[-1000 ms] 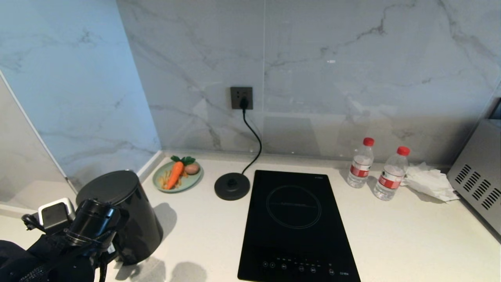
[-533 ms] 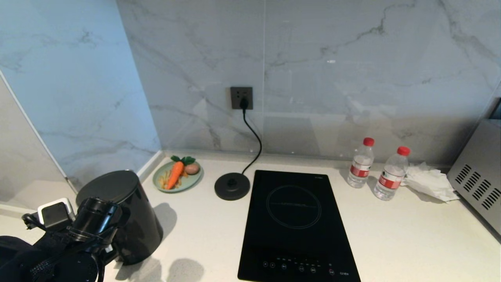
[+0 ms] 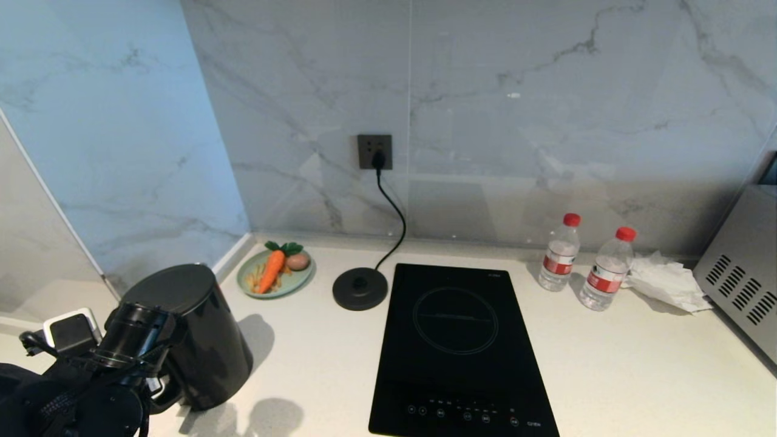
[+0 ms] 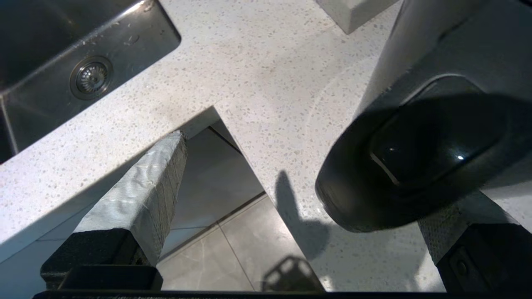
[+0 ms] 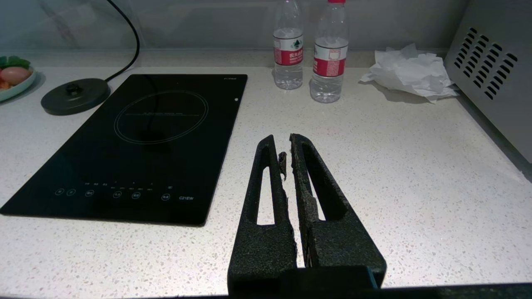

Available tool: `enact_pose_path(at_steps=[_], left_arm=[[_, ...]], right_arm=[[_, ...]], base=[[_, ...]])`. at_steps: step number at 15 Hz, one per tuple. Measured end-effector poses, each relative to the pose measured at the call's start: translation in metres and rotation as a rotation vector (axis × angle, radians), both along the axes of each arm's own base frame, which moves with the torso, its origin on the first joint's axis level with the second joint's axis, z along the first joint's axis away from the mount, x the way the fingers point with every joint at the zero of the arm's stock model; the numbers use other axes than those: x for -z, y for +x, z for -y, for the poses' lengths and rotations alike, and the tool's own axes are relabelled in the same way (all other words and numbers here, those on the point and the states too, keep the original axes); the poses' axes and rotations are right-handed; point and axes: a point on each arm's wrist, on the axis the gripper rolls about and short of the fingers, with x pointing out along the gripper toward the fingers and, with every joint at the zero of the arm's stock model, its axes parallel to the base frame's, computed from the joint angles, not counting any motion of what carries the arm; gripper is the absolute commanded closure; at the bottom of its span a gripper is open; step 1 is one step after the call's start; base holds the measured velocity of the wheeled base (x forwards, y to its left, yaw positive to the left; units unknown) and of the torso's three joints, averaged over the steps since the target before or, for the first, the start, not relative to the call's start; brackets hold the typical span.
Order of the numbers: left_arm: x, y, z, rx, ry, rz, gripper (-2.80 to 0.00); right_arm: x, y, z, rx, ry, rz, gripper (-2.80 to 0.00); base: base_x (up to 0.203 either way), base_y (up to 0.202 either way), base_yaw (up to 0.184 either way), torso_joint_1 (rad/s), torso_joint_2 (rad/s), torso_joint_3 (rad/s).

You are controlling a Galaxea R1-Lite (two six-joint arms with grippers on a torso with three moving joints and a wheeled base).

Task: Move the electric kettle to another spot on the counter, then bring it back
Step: Grab the kettle

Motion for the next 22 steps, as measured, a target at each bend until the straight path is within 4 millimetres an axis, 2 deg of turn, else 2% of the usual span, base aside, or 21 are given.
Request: enact_pose_path(at_steps=[14,22], left_arm=[[0.006,0.02,-0.01,-0.069,0.02,-0.016,-2.8],[0.008,0.037,-0.024,-0.072,0.057,0.024,-2.8]], right_arm=[[0.0,0.0,0.0,0.0,0.0,-0.001,0.0],[0.0,0.0,0.0,0.0,0.0,0.0,0.0]], base=[[0.0,0.0,0.0,0.0,0.0,0.0],[0.0,0.0,0.0,0.0,0.0,0.0]])
